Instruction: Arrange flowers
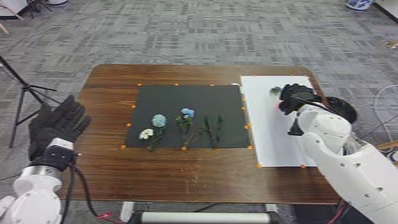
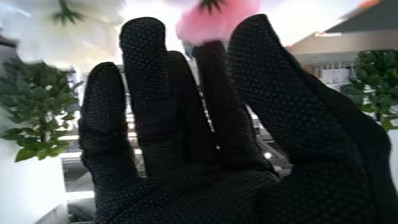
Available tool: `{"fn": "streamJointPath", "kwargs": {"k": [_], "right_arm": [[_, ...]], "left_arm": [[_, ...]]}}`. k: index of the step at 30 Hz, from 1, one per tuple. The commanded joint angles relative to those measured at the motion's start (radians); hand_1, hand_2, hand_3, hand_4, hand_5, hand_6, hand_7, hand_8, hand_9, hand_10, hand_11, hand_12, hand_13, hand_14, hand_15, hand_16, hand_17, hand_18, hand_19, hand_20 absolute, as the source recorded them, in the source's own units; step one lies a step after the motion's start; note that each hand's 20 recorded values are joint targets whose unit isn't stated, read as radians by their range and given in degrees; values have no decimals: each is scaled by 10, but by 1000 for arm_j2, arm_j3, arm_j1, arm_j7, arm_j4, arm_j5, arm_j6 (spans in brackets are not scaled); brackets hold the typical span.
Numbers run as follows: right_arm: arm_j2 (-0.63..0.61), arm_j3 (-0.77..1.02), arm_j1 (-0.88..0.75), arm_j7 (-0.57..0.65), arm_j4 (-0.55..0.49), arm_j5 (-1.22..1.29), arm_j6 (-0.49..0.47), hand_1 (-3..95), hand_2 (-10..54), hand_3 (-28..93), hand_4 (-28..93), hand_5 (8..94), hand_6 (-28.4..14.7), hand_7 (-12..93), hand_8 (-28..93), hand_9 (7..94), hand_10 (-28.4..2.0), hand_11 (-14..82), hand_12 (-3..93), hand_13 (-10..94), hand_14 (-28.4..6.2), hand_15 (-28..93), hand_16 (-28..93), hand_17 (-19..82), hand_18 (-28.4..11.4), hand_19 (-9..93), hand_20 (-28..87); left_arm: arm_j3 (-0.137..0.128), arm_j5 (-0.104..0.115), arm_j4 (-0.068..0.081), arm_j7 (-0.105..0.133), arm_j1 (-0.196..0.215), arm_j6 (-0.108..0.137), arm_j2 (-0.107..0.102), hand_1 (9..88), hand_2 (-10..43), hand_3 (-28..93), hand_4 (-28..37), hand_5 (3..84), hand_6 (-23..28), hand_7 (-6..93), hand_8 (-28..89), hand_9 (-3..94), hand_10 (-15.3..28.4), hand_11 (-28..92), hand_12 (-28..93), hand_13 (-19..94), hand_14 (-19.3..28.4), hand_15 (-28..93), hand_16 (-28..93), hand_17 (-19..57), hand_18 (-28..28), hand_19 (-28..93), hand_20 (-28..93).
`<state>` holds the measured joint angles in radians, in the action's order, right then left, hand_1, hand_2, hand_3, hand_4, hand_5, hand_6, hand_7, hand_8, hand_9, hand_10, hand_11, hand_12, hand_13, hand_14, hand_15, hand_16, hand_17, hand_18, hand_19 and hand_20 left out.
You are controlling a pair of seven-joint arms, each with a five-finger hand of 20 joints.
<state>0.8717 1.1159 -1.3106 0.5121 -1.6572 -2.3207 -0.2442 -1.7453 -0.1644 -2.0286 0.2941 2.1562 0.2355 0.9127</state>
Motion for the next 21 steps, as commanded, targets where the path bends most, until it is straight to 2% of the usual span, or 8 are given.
{"fn": "streamJointPath", "kwargs": {"k": [1, 3, 8, 9, 10, 12, 16, 21], "right_arm": [[19, -17, -18, -25, 14, -17, 46, 488, -95, 783, -283, 562, -11, 175, -131, 523, -108, 137, 122, 571, -80, 514, 262, 277, -220, 778, 350], [18, -41, -11, -14, 18, -18, 77, 498, -95, 771, -283, 575, -5, 181, -134, 541, -105, 140, 124, 576, -76, 510, 274, 279, -220, 778, 350], [24, -71, -8, 8, 25, -45, 95, 544, -95, 719, -283, 643, 15, 220, -141, 648, -101, 205, 166, 602, -57, 505, 346, 293, -215, 781, 359], [25, -75, -8, 13, 27, -50, 101, 554, -95, 710, -283, 645, 15, 226, -144, 662, -99, 205, 202, 605, -53, 505, 366, 294, -215, 781, 364], [23, -75, -11, 11, 26, -51, 100, 566, -95, 706, -282, 645, 15, 241, -135, 692, -91, 180, 292, 607, -53, 524, 393, 297, -217, 784, 376], [20, -77, -17, 20, 23, -58, 99, 586, -95, 707, -283, 653, 13, 302, -49, 733, -82, 177, 435, 606, -59, 567, 438, 304, -220, 789, 390], [13, -68, -27, 34, 11, -37, 101, 603, -95, 702, -283, 670, 14, 398, -15, 743, -80, 268, 532, 617, -75, 622, 473, 313, -223, 795, 403], [13, -45, -46, 50, -66, 11, 155, 605, -95, 706, -283, 702, 13, 423, 10, 761, -85, 311, 570, 635, -93, 669, 489, 327, -229, 801, 410]], "left_arm": [[34, -6, -11, 8, -14, -16, 20, 250, 175, 666, -283, 409, 75, 117, -95, 277, 133, 160, 50, 188, 108, 159, -65, -60, 108, 255, 81], [34, -9, -12, 3, -14, -29, 29, 251, 175, 666, -283, 409, 75, 118, -95, 277, 133, 160, 50, 188, 107, 159, -65, -60, 109, 255, 81], [31, -12, -16, 2, -14, -25, 36, 251, 175, 667, -283, 410, 76, 118, -96, 278, 133, 161, 51, 188, 107, 159, -65, -60, 108, 255, 81], [28, -12, -17, 2, -11, -24, 36, 251, 174, 667, -283, 410, 76, 118, -96, 278, 133, 161, 51, 188, 107, 159, -65, -60, 108, 255, 81], [26, -14, -17, 2, -11, -26, 35, 251, 174, 667, -283, 410, 76, 119, -96, 280, 133, 163, 52, 188, 109, 159, -65, -60, 108, 256, 81], [22, -16, -18, -2, -12, -24, 35, 252, 175, 665, -283, 410, 76, 120, -96, 282, 133, 166, 53, 191, 112, 164, -63, -62, 109, 258, 82], [20, -18, -17, -4, -14, -22, 34, 251, 175, 666, -283, 410, 76, 120, -96, 284, 134, 167, 53, 191, 114, 166, -63, -64, 111, 260, 83], [18, -19, -20, -5, -8, -25, 38, 251, 175, 667, -283, 410, 76, 120, -96, 284, 134, 167, 53, 192, 115, 168, -63, -64, 111, 260, 83]]}}
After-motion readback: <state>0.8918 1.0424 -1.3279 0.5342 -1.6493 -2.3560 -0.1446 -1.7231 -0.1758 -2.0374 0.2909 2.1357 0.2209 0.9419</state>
